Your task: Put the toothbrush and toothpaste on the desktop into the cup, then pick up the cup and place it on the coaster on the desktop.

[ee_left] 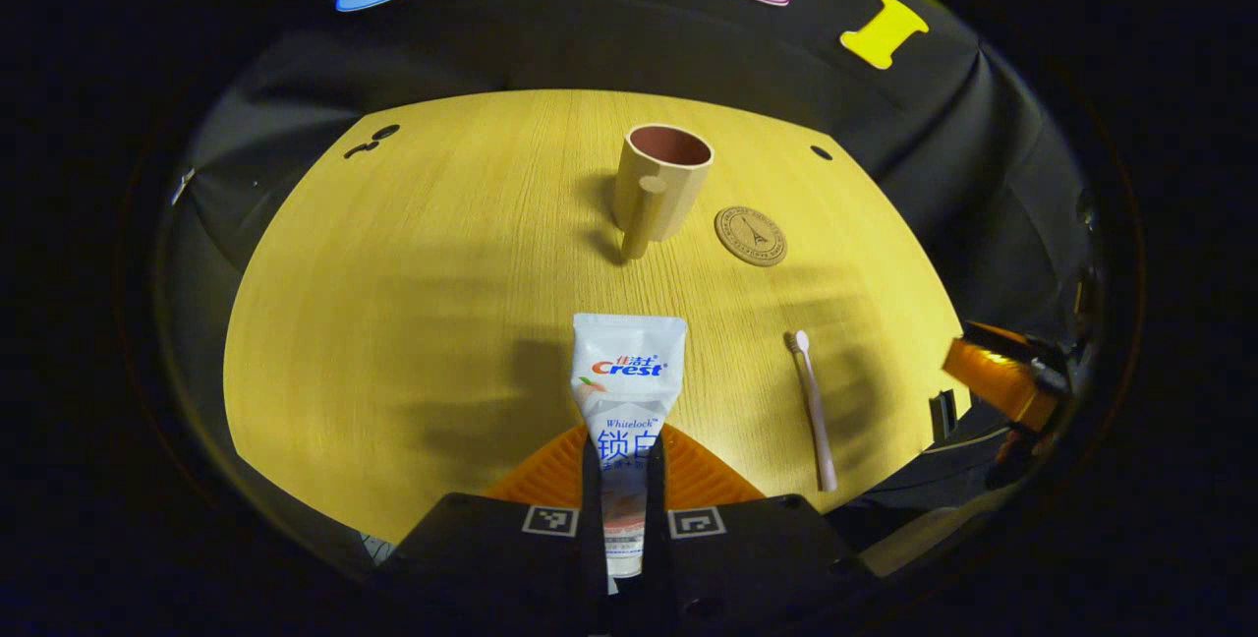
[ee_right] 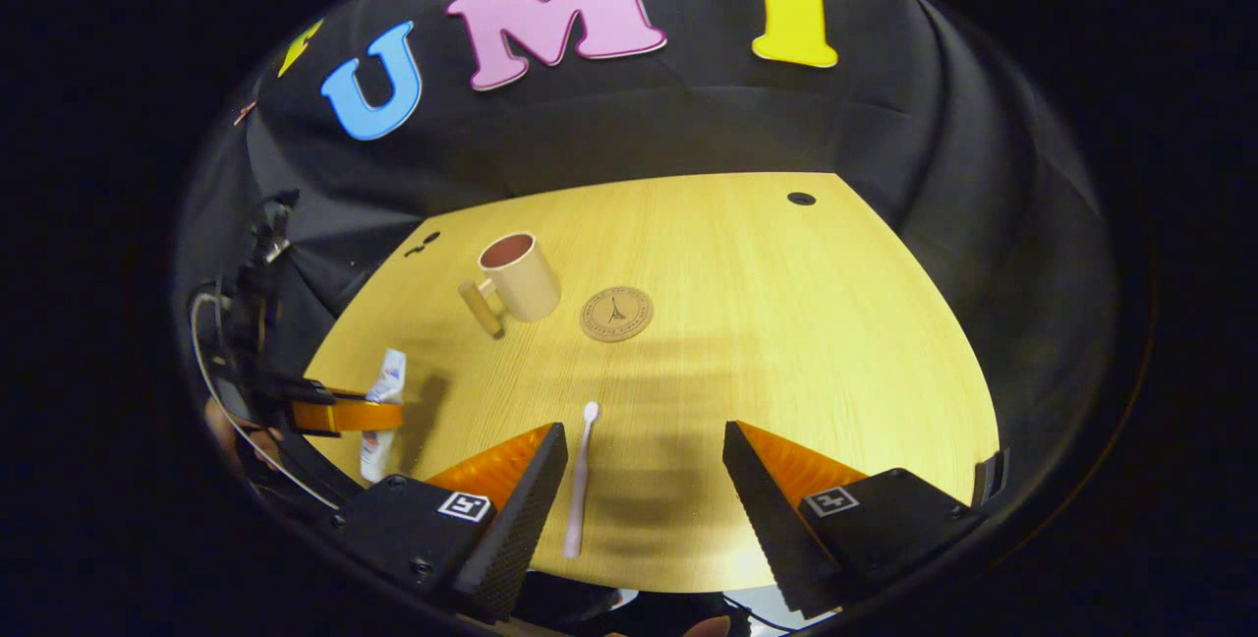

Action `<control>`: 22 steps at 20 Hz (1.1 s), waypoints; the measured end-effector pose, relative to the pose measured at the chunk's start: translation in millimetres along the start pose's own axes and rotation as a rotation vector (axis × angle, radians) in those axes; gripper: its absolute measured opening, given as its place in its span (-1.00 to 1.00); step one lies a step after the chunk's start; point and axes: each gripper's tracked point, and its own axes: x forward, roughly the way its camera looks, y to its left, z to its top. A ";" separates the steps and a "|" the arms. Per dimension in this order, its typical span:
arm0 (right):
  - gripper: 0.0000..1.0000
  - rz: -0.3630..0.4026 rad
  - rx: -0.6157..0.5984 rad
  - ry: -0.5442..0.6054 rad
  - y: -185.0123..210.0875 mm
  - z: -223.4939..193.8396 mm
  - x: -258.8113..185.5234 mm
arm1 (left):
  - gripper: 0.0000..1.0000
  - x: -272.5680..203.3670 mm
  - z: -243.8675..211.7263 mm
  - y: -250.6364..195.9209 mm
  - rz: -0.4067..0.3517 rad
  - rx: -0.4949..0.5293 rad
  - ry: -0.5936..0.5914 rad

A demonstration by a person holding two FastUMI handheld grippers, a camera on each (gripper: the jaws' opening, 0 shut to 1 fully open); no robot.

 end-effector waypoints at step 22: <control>0.24 -0.111 -0.036 0.416 40.9 -85.4 97.2 | -0.63 -88.4 -13.6 63.3 -0.042 -0.045 -0.090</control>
